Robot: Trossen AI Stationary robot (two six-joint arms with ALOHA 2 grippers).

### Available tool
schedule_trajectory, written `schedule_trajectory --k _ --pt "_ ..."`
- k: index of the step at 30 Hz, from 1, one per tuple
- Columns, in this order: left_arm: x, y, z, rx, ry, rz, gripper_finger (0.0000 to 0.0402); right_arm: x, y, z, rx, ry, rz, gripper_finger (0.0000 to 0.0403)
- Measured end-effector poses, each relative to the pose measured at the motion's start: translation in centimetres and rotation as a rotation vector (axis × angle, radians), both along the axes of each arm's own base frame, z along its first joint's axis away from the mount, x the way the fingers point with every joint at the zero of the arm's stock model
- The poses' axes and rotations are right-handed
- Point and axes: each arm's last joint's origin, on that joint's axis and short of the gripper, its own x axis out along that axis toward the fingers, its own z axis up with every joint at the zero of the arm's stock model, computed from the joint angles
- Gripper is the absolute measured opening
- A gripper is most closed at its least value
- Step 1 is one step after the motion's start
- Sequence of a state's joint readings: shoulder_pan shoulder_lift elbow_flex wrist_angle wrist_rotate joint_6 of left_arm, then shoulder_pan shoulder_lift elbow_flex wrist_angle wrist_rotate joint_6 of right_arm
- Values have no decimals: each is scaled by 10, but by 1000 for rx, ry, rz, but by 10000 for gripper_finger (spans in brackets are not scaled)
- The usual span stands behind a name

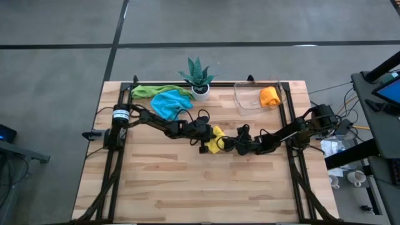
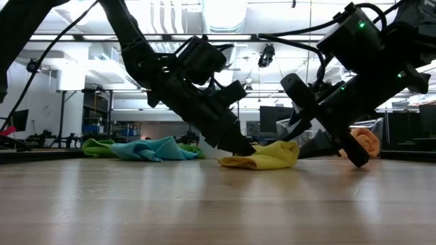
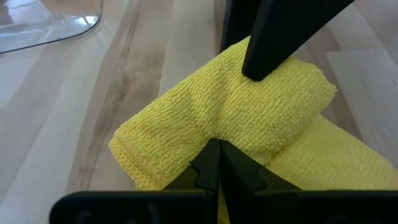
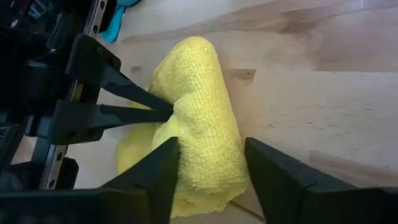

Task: Roll microfiber towels into tight, uniform cylinder then place into a basket
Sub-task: Roll the yellow microfiber cloth

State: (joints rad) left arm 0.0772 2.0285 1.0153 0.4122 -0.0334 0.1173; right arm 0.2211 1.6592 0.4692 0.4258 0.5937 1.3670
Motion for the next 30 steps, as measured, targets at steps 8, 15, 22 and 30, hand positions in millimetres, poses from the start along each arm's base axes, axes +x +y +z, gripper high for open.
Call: schedule_trajectory --k 8,15,22,30 --pt "0 0 0 -1 -1 1 0 0 0 0 -81 57 73 76" --pt "2 0 2 11 -18 21 0 -4 -1 -4 -173 163 135 15" --pt "2 -6 5 34 -22 -5 0 -8 -2 -7 -264 273 186 11" --pt "-16 -6 34 57 12 34 0 4 -1 6 -468 538 323 10"
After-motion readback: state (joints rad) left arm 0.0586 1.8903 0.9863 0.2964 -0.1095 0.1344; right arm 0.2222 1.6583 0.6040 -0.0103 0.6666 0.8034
